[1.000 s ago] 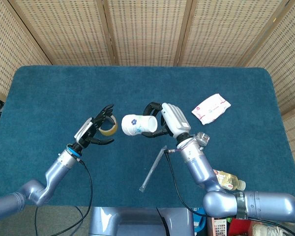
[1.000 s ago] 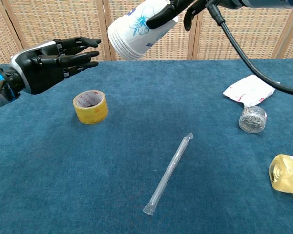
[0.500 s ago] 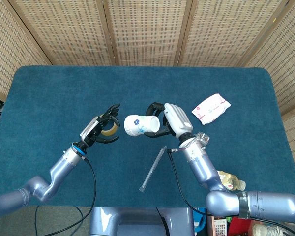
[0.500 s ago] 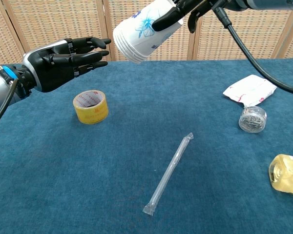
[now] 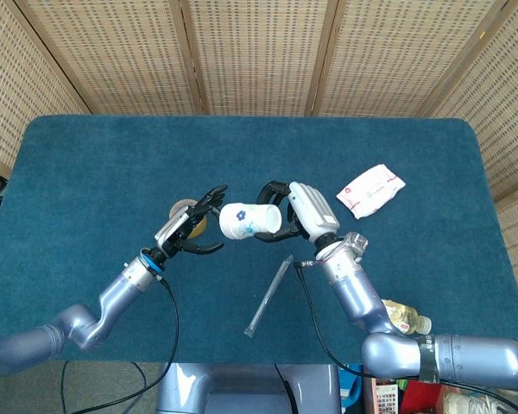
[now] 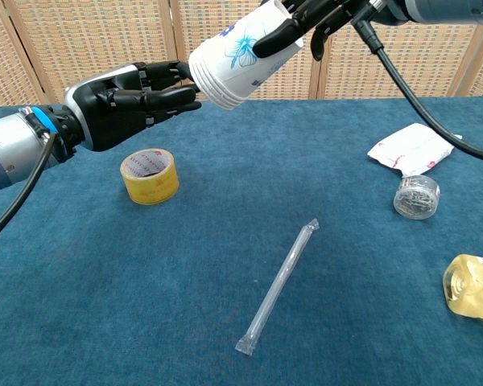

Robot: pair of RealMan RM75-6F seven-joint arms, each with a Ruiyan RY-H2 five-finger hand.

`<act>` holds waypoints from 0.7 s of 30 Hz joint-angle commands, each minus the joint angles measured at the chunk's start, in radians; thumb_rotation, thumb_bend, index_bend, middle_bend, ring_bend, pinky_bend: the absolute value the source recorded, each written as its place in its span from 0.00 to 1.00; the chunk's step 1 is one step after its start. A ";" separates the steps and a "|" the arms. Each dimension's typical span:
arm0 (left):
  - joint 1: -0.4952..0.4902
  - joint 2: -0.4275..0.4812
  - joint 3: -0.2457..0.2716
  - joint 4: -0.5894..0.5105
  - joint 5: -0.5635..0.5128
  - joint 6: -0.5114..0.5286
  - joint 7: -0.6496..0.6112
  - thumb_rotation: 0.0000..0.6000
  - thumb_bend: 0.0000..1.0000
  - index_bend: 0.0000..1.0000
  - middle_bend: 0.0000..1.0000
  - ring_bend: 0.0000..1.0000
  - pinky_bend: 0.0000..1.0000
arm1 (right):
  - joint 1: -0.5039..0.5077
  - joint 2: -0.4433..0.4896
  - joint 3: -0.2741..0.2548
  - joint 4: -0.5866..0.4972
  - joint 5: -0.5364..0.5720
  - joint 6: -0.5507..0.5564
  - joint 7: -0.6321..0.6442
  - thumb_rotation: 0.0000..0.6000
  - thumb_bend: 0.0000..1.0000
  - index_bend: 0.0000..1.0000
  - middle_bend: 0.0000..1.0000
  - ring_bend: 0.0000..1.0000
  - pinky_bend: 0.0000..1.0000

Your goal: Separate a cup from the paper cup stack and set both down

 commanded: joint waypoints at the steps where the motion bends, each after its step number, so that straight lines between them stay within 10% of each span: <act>1: -0.005 -0.003 0.001 0.002 -0.004 -0.002 0.001 1.00 0.26 0.49 0.00 0.00 0.00 | 0.000 0.002 -0.002 0.001 0.000 -0.003 0.002 1.00 0.20 0.72 0.60 0.48 0.68; 21: -0.050 -0.022 0.010 0.015 -0.011 -0.019 -0.006 1.00 0.37 0.57 0.01 0.00 0.00 | -0.006 0.015 -0.018 0.006 -0.007 -0.024 0.022 1.00 0.20 0.72 0.60 0.48 0.68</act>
